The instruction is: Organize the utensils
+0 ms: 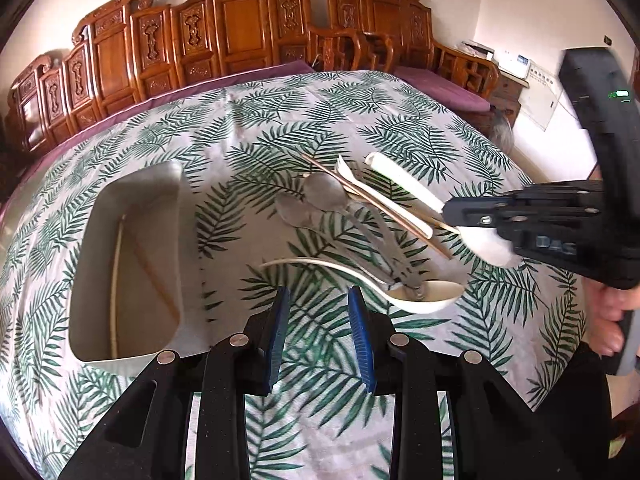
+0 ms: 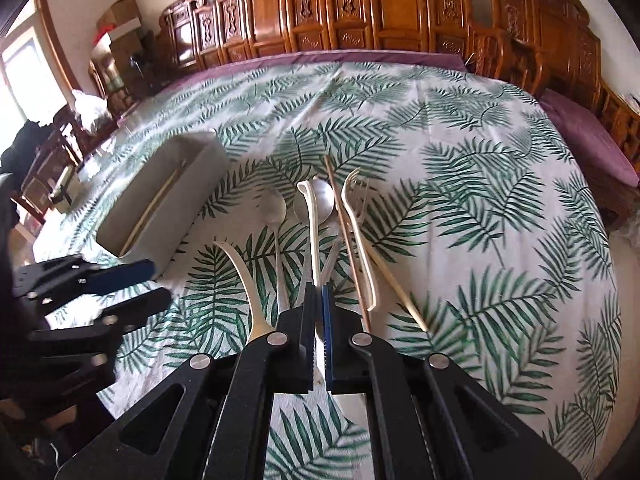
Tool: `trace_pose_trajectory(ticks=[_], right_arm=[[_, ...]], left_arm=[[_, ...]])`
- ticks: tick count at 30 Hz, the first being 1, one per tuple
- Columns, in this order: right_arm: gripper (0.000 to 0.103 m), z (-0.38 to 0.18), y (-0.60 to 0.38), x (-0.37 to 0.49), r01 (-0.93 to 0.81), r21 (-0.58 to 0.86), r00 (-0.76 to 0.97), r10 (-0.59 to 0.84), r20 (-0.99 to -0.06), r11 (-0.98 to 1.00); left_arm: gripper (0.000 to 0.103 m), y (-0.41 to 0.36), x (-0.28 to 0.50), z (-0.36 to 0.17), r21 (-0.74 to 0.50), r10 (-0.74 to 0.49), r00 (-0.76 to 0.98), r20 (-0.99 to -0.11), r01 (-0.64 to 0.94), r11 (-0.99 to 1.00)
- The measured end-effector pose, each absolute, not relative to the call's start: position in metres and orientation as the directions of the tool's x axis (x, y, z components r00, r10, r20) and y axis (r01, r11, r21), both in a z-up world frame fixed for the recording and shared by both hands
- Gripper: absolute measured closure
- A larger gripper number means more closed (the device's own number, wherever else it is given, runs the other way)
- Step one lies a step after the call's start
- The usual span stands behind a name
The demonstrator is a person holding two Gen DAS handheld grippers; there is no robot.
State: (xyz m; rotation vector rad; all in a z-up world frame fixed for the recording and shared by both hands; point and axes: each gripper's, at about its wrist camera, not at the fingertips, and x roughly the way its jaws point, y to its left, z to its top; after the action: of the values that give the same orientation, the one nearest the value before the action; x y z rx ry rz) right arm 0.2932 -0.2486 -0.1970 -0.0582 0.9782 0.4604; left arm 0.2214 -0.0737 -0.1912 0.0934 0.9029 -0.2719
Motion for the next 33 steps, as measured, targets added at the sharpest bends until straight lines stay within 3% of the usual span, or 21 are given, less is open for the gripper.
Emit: trace_pose_trajectory(ticks=[8, 33], right_arm=[[0.099, -0.192, -0.273, 0.28, -0.395, 0.173, 0.483, 0.364, -0.797, 0.902], [0.099, -0.202, -0.3, 0.284, -0.354, 0.227, 0.468, 0.382, -0.797, 0.907]], left_arm=[[0.069, -0.097, 0.233, -0.202, -0.052, -0.185, 0.566, -0.804, 0.242, 0.969], [0.068, -0.12, 0.273, -0.246, -0.055, -0.112, 0.479, -0.871, 0.13, 0.99]])
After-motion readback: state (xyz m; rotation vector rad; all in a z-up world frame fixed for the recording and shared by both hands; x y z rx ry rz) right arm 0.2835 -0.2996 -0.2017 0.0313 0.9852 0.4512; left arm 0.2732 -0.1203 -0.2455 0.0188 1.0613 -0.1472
